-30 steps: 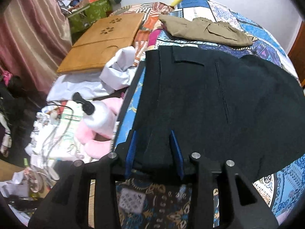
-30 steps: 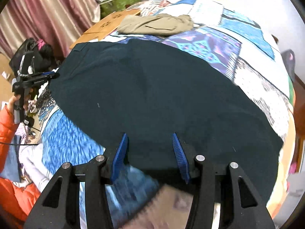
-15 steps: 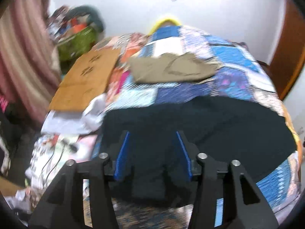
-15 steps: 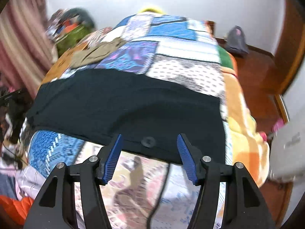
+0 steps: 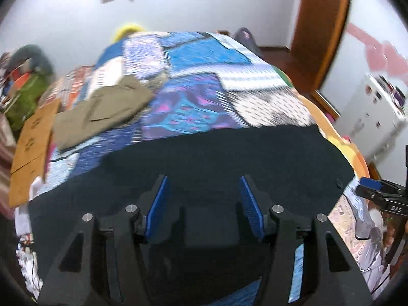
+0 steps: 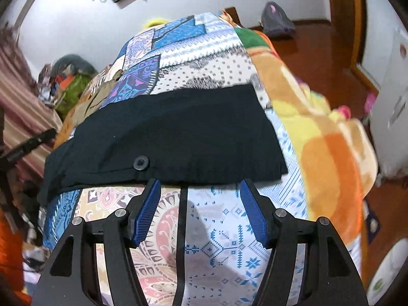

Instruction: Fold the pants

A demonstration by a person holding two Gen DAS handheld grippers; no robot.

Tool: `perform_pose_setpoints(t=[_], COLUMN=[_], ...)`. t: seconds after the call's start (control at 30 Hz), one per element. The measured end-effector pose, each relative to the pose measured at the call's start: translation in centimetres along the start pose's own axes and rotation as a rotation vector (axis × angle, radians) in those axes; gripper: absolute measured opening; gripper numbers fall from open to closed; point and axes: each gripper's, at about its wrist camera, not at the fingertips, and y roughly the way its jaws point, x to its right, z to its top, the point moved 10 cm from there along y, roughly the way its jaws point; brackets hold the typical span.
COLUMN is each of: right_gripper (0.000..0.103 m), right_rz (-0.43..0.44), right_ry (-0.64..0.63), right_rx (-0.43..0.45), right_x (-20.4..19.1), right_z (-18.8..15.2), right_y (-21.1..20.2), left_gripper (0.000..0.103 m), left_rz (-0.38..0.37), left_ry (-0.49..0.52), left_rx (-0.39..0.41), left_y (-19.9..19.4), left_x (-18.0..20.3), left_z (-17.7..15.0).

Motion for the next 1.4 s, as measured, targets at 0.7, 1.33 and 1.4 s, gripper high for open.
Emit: perform_pose_setpoints(t=[0.7, 1.33, 1.4], right_gripper=[0.061, 0.007, 0.007], right_rz=[0.183, 0.146, 0.159], right_ry=[0.325, 0.172, 0.142], right_rx=[0.067, 0.238, 0.268], right_x=[3.7, 1.3, -0.2], right_z=[0.3, 6.4, 7.7], right_y=[1.5, -2.3, -3.3], left_gripper=[0.066, 0.066, 0.066], left_rz=[-0.073, -0.069, -0.066], left_ry=[0.057, 0.031, 0.011], left_rx=[-0.108, -0.036, -0.01], left_y=[6.7, 4.0, 3.0], left_x=[6.8, 5.5, 4.4], left_z=[-0.7, 0.0, 0.3])
